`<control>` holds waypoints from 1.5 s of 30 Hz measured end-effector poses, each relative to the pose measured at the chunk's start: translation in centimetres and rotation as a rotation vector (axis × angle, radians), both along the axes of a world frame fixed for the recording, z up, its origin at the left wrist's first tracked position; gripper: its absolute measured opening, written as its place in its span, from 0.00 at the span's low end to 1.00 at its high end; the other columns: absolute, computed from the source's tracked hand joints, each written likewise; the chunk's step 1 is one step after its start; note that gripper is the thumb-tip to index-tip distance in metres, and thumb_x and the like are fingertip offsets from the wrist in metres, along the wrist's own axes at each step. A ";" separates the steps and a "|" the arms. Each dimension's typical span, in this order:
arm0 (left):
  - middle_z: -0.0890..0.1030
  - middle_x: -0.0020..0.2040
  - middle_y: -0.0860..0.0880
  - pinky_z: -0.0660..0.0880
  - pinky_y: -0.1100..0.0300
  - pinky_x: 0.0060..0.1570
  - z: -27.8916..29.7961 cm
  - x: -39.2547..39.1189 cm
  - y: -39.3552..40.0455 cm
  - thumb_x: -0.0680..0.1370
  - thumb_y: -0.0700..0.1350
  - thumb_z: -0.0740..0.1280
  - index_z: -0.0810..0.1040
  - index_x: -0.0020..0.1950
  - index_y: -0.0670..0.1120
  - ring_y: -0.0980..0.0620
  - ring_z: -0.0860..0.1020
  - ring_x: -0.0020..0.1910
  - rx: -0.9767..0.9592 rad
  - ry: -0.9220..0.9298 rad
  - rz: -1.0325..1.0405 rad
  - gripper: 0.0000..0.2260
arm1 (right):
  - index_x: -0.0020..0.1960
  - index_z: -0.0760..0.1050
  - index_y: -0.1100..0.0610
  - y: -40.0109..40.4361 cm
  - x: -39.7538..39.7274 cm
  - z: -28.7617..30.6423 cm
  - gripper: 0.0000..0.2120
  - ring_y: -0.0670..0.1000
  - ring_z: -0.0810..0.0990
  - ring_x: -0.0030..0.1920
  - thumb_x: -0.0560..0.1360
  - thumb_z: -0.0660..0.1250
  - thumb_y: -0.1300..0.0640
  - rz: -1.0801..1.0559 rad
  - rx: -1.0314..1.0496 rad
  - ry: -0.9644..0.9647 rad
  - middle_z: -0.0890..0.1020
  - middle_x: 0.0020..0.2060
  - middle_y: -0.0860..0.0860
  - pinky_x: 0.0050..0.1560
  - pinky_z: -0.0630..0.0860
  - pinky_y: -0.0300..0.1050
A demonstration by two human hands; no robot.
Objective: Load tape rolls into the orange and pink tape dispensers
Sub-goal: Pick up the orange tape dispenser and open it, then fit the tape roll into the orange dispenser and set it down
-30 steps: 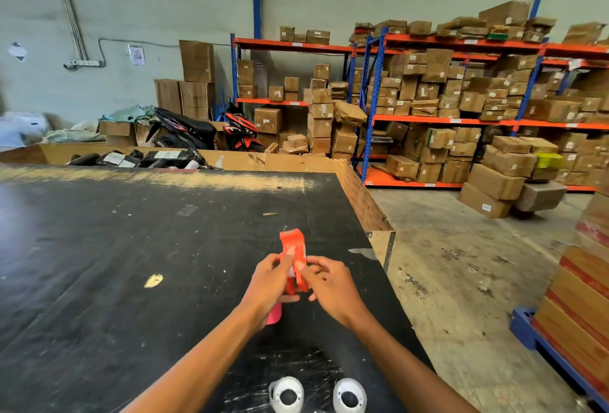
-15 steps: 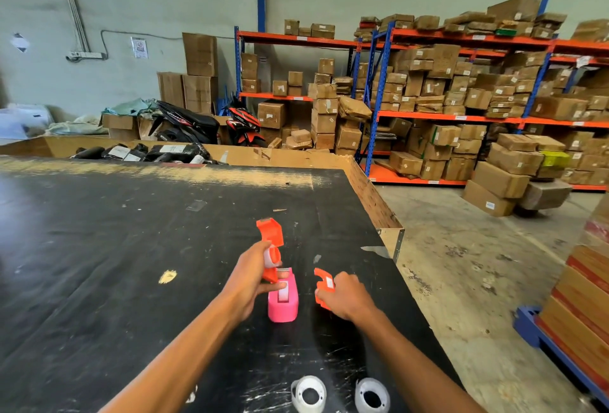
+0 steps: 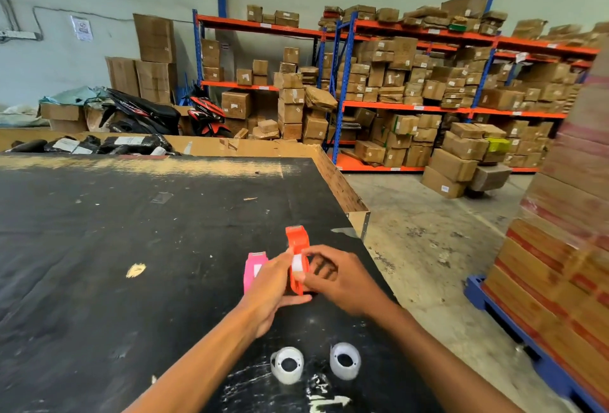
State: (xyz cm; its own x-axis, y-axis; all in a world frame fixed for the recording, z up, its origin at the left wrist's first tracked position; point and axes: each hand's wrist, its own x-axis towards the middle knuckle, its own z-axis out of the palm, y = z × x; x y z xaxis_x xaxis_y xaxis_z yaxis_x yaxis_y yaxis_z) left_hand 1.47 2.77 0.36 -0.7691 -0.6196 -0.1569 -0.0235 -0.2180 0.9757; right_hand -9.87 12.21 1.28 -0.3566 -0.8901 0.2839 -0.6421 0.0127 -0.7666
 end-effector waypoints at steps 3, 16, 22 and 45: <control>0.80 0.50 0.38 0.81 0.47 0.48 -0.4 -1.0 1.8 0.80 0.51 0.58 0.80 0.56 0.47 0.43 0.79 0.48 0.046 0.013 -0.079 0.14 | 0.55 0.77 0.55 2.5 -0.7 -0.4 0.14 0.45 0.77 0.37 0.71 0.73 0.55 -0.086 -0.028 0.002 0.79 0.44 0.53 0.40 0.77 0.38; 0.82 0.50 0.43 0.79 0.43 0.54 -1.7 -1.4 3.5 0.79 0.52 0.60 0.76 0.60 0.39 0.40 0.83 0.52 -0.006 0.002 -0.030 0.19 | 0.50 0.76 0.53 10.4 -3.5 -4.4 0.14 0.45 0.73 0.36 0.68 0.74 0.50 -0.149 0.656 0.237 0.76 0.39 0.45 0.36 0.70 0.38; 0.83 0.56 0.40 0.76 0.43 0.59 -2.3 0.7 2.8 0.78 0.54 0.62 0.77 0.55 0.41 0.42 0.83 0.53 0.009 -0.040 -0.016 0.18 | 0.64 0.71 0.51 9.4 -2.7 -3.5 0.30 0.51 0.71 0.58 0.65 0.75 0.43 -0.125 0.698 0.348 0.75 0.55 0.51 0.57 0.73 0.49; 0.86 0.44 0.41 0.78 0.60 0.41 -2.3 5.9 0.4 0.74 0.52 0.66 0.85 0.46 0.41 0.51 0.82 0.41 -0.021 0.030 0.107 0.15 | 0.68 0.68 0.53 1.4 1.9 -1.2 0.34 0.49 0.84 0.50 0.65 0.77 0.65 0.113 0.009 -0.443 0.85 0.49 0.54 0.54 0.79 0.43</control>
